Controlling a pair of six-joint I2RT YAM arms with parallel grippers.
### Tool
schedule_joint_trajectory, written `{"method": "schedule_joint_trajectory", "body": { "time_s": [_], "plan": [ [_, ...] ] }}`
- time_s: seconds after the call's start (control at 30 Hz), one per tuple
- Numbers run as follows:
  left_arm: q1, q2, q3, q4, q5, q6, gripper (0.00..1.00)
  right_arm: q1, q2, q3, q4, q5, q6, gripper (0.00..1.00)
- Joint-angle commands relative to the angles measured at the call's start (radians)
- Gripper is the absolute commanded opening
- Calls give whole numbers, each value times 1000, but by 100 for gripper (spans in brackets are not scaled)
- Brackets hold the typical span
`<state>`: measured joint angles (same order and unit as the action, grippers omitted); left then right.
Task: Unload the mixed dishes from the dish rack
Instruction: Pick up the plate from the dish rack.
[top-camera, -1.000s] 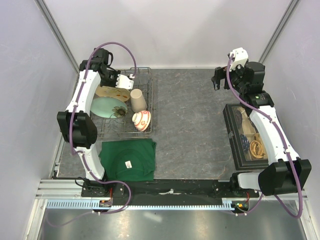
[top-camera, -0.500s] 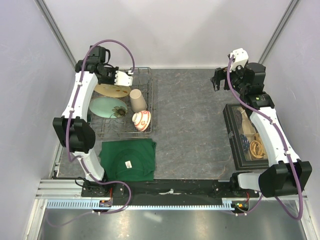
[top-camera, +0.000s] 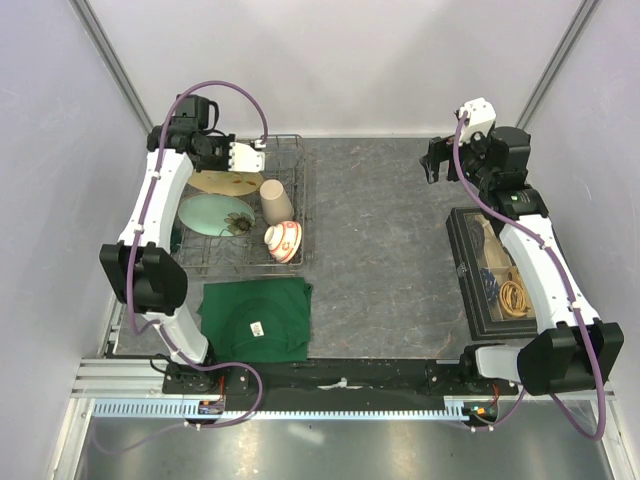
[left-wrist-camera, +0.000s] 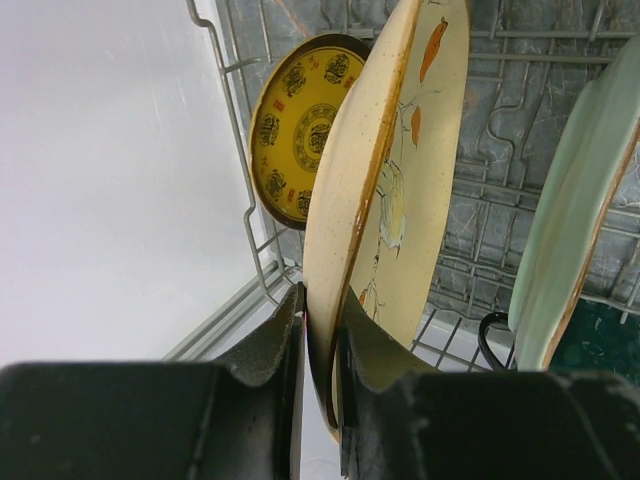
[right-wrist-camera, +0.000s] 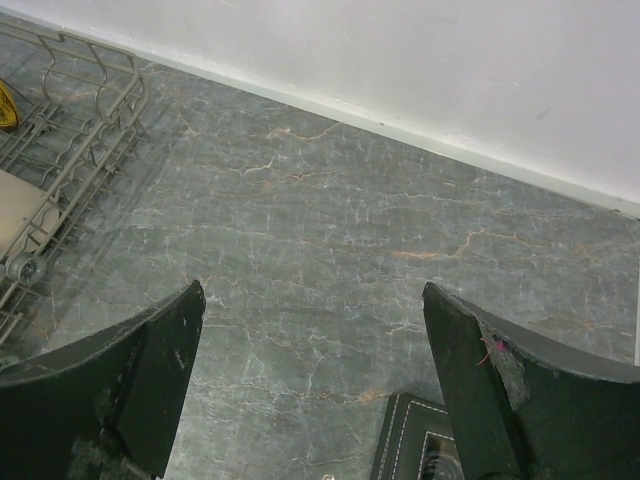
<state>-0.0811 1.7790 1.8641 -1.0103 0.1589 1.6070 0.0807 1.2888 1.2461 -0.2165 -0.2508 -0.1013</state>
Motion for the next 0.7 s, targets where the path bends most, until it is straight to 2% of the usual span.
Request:
{"method": "schedule_joint_trajectory", "body": {
  "time_s": [0.0,0.3,0.67],
  "plan": [
    [-6,-124,20,156,4,-47,2,-2,-28,-10,51,-21,9,98],
    [-6,-182,-32,252,-13,-91,2,-2,-34,-14,57,-30,14,98],
    [-6,-259,-14,409,66,-314,1,-1,-26,-17,62,-36,21,98]
  ]
}}
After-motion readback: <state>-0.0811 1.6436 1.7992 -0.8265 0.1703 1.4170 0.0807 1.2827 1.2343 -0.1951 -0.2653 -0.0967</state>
